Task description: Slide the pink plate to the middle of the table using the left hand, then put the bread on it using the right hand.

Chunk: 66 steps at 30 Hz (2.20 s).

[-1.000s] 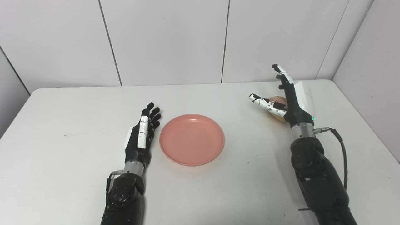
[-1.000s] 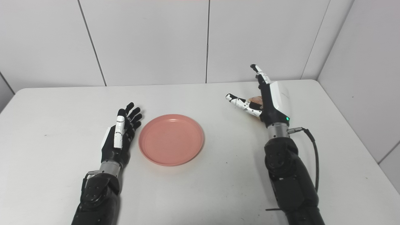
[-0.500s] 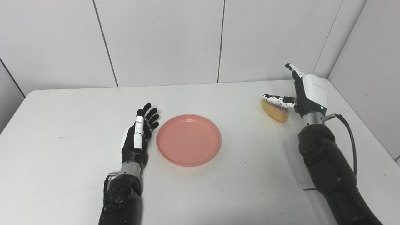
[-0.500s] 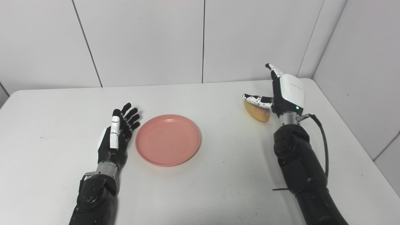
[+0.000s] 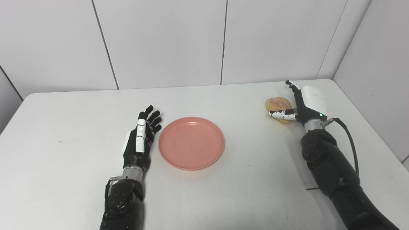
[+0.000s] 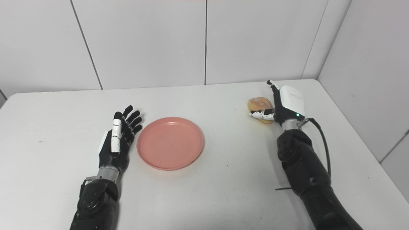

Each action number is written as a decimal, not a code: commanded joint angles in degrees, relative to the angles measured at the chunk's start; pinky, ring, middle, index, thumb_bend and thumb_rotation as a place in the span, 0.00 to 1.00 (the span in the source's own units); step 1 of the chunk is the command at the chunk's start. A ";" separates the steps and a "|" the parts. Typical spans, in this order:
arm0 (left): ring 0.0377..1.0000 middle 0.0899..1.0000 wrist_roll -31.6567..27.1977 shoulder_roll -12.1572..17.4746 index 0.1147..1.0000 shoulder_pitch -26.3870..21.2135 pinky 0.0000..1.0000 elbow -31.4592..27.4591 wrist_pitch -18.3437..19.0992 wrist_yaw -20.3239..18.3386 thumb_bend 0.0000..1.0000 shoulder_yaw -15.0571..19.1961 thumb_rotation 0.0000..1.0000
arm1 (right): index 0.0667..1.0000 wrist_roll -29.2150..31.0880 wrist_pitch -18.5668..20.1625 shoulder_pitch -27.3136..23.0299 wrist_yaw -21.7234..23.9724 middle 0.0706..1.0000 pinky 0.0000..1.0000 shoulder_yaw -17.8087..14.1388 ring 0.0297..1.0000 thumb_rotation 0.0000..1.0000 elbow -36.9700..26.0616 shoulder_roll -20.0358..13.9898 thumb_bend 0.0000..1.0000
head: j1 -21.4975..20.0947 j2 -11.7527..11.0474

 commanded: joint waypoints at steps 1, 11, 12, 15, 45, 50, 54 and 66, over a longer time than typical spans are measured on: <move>0.90 0.89 0.31 -0.24 0.89 -1.01 0.92 -1.87 0.28 -0.25 0.59 -0.34 1.00 | 0.82 -0.25 0.19 -2.78 -0.58 0.83 0.74 0.40 0.81 0.31 -1.04 -1.10 0.88 | 0.01 -0.01; 0.91 0.89 0.19 -0.25 0.90 -0.79 0.92 -2.78 0.92 -0.28 0.58 -0.45 1.00 | 0.67 4.13 -4.37 -1.15 -6.61 0.54 0.41 -1.60 0.51 0.02 -1.36 1.10 0.62 | 0.17 0.44; 0.90 0.89 0.31 -0.24 0.89 -0.82 0.92 -2.71 0.89 -0.23 0.57 -0.46 1.00 | 0.65 4.45 -4.77 -1.03 -7.34 0.49 0.37 -1.79 0.46 0.01 -1.54 1.26 0.59 | 0.17 0.44; 0.91 0.90 0.41 -0.10 0.90 -0.90 0.92 -2.38 0.61 -0.39 0.57 -0.52 1.00 | 0.48 4.87 -5.56 -0.84 -8.87 0.45 0.26 -1.81 0.33 0.00 -2.06 1.38 0.53 | 0.12 0.49; 0.92 0.91 1.28 -0.55 0.91 -0.36 0.93 -4.26 2.77 -0.20 0.57 -1.37 1.00 | 0.51 7.75 -12.15 1.67 -10.03 0.38 0.30 -0.69 0.35 0.00 -13.60 4.53 0.51 | 2.33 1.24; 0.92 0.91 1.41 -0.76 0.91 -0.24 0.93 -4.96 3.58 -0.04 0.57 -1.34 1.00 | 0.46 8.50 -10.10 3.58 -5.99 0.43 0.27 0.54 0.33 0.00 -21.02 7.72 0.52 | 2.96 1.71; 0.92 0.91 1.73 -0.66 0.92 -0.20 0.93 -5.05 3.54 -0.21 0.57 -1.49 1.00 | 0.45 8.35 -8.99 5.03 -2.97 0.43 0.23 1.53 0.28 0.00 -25.47 10.22 0.52 | 3.22 1.75; 0.92 0.91 2.17 -0.43 0.92 0.00 0.94 -5.40 4.37 -0.28 0.60 -2.16 1.00 | 0.51 6.66 -8.78 7.14 2.63 0.39 0.33 6.01 0.37 0.00 -28.40 17.01 0.52 | 3.39 2.08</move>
